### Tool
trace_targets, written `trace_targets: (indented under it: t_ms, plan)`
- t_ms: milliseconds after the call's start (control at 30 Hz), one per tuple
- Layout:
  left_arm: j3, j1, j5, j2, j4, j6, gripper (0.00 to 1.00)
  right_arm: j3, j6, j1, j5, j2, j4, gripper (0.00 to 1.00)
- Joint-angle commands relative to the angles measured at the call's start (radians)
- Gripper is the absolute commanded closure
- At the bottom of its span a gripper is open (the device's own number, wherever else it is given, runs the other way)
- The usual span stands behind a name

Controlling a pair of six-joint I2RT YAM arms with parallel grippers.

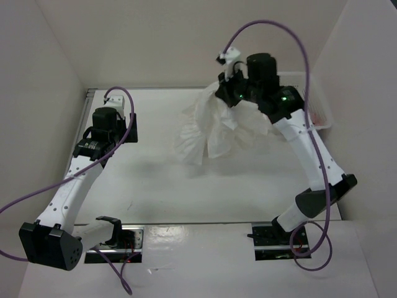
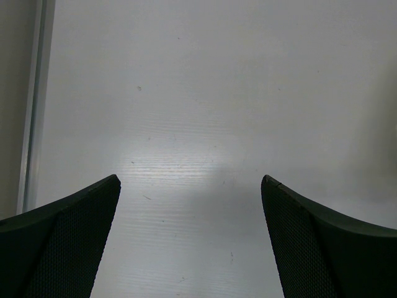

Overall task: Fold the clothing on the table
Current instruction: Flatten the skirt out

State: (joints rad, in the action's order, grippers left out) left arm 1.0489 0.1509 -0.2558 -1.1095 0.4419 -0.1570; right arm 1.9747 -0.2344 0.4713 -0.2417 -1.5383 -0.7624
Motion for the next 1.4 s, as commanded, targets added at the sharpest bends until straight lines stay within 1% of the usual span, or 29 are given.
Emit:
trace_targets:
  t_ms: [0,100,200,333,400,533,567,667,733,767,800,833,867,900,933,967,1000,1067,1100,1200,1267,1333,1367]
  plan:
    - [-0.006,-0.007,0.006,0.025,-0.022,0.011,0.00,-0.120,-0.028,0.075,-0.041,-0.037,-0.035,1.00]
    - [-0.006,-0.007,0.006,0.016,-0.022,0.011,0.00,-0.158,-0.037,0.104,-0.041,-0.065,-0.046,1.00]
    - [-0.006,-0.007,0.006,0.007,-0.022,0.011,0.00,-0.158,-0.059,0.127,-0.106,-0.065,-0.067,1.00]
    - [-0.006,-0.007,0.006,0.007,-0.022,0.011,0.00,-0.146,-0.069,0.127,-0.159,-0.065,-0.078,1.00]
    - [-0.006,-0.007,0.006,0.007,-0.022,0.011,0.00,-0.158,-0.069,0.127,-0.171,-0.046,-0.069,0.98]
    - [-0.006,-0.007,0.006,0.007,-0.022,0.011,0.00,-0.255,-0.039,0.127,-0.079,-0.046,0.033,0.98]
    - [-0.006,-0.007,0.006,0.007,-0.022,0.011,0.00,-0.264,-0.028,0.127,-0.070,-0.057,0.047,0.99]
    - [-0.006,-0.007,0.006,0.007,-0.022,0.011,0.00,-0.251,-0.005,0.127,-0.027,-0.141,0.072,0.99]
    - [-0.006,-0.007,0.006,0.007,-0.022,0.011,0.00,-0.182,0.015,0.136,-0.004,-0.242,0.061,0.95]
    - [-0.006,-0.007,0.006,0.007,-0.022,0.011,0.00,-0.154,0.015,0.136,0.030,-0.279,0.061,0.90]
    - [-0.006,-0.007,0.006,0.007,-0.022,0.011,0.00,-0.122,0.030,0.136,0.054,-0.351,0.051,0.77]
    - [-0.006,-0.007,0.006,0.007,-0.022,0.011,0.00,-0.052,0.053,0.145,0.086,-0.386,0.051,0.66]
    - [-0.006,-0.007,0.006,0.007,-0.022,0.011,0.00,-0.013,0.063,0.145,0.117,-0.422,0.051,0.63]
    - [-0.006,-0.007,0.006,0.007,-0.022,0.011,0.00,0.031,0.072,0.145,0.157,-0.454,0.031,0.57]
    - [-0.006,-0.007,0.006,0.007,-0.022,0.011,0.00,0.126,0.093,0.145,0.174,-0.517,0.020,0.50]
    - [-0.006,-0.007,0.006,0.007,-0.022,0.011,0.00,0.177,0.104,0.145,0.194,-0.545,-0.006,0.43]
    - [-0.006,-0.007,0.006,0.007,-0.022,0.011,0.00,0.276,0.115,0.145,0.220,-0.571,-0.018,0.35]
    - [-0.006,-0.007,0.015,0.007,-0.022,0.011,0.00,0.375,0.145,0.145,0.248,-0.637,-0.052,0.30]
    - [-0.006,-0.007,0.015,0.007,-0.022,0.011,0.00,0.465,0.145,0.145,0.248,-0.652,-0.096,0.30]
    - [-0.006,-0.007,0.015,0.007,-0.022,0.011,0.00,0.544,0.145,0.145,0.248,-0.677,-0.155,0.28]
    - [-0.006,-0.007,0.015,0.007,-0.022,0.011,0.00,0.492,0.133,0.145,0.234,-0.599,-0.155,0.28]
    - [-0.006,-0.007,0.024,0.007,-0.022,0.011,0.00,0.330,0.124,0.145,0.214,-0.519,-0.126,0.28]
    - [-0.006,-0.007,0.024,0.007,-0.022,0.011,0.00,0.185,0.106,0.145,0.214,-0.423,-0.109,0.28]
